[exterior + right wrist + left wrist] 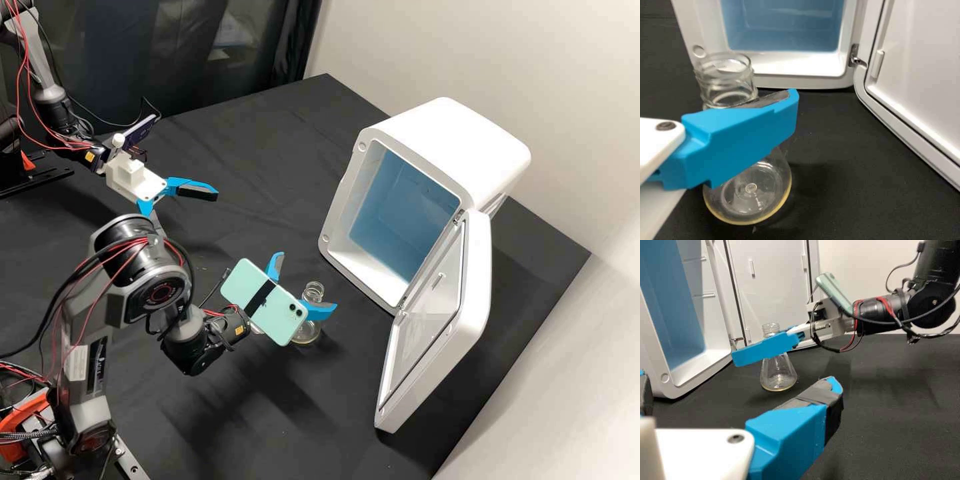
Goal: Place the flask in the incubator
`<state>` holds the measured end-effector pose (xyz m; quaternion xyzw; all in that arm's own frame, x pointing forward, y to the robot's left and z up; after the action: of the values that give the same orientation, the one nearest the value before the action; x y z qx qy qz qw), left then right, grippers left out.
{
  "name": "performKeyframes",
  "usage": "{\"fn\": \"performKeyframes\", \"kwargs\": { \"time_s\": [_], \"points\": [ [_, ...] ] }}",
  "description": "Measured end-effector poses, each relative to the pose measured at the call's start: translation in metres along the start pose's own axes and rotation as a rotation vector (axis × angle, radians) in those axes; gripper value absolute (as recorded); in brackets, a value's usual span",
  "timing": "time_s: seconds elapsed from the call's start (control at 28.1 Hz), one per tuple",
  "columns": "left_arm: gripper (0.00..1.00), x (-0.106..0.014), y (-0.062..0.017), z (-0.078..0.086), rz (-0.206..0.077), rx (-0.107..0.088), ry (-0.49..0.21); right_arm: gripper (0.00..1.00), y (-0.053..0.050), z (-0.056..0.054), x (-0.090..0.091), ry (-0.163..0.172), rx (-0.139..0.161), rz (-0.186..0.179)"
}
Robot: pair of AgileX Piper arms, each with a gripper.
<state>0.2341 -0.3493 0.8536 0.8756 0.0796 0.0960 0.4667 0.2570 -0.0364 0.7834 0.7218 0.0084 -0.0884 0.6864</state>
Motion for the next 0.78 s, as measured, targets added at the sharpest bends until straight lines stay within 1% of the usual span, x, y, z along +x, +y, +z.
{"fn": "performKeyframes", "kwargs": {
  "time_s": [0.04,0.11,0.18,0.39,0.5,0.57,0.64,0.68,0.78],
  "points": [
    [1.0,0.0,0.0,0.0,0.0,0.0,0.0,1.0,-0.001,0.001,0.003,-0.007,0.004,0.006],
    [1.0,0.0,0.0,0.0,0.0,0.0,0.0,1.0,-0.003,0.004,0.007,-0.019,0.008,0.004],
    [1.0,0.0,0.0,0.0,0.0,0.0,0.0,1.0,-0.005,0.007,0.01,-0.031,-0.004,0.005],
    [1.0,0.0,0.0,0.0,0.0,0.0,0.0,1.0,-0.007,0.012,0.02,-0.036,-0.011,0.026],
    [1.0,0.0,0.0,0.0,0.0,0.0,0.0,1.0,-0.009,0.016,0.024,-0.046,-0.007,0.024],
    [1.0,0.0,0.0,0.0,0.0,0.0,0.0,1.0,-0.009,0.017,0.026,-0.049,-0.006,0.029],
    [1.0,0.0,0.0,0.0,0.0,0.0,0.0,1.0,-0.01,0.019,0.027,-0.054,-0.005,0.026],
    [1.0,0.0,0.0,0.0,0.0,0.0,0.0,0.0,-0.01,0.019,0.028,-0.056,-0.004,0.028],
    [1.0,0.0,0.0,0.0,0.0,0.0,0.0,0.0,-0.01,0.02,0.03,-0.06,-0.002,0.03]
  ]
}}
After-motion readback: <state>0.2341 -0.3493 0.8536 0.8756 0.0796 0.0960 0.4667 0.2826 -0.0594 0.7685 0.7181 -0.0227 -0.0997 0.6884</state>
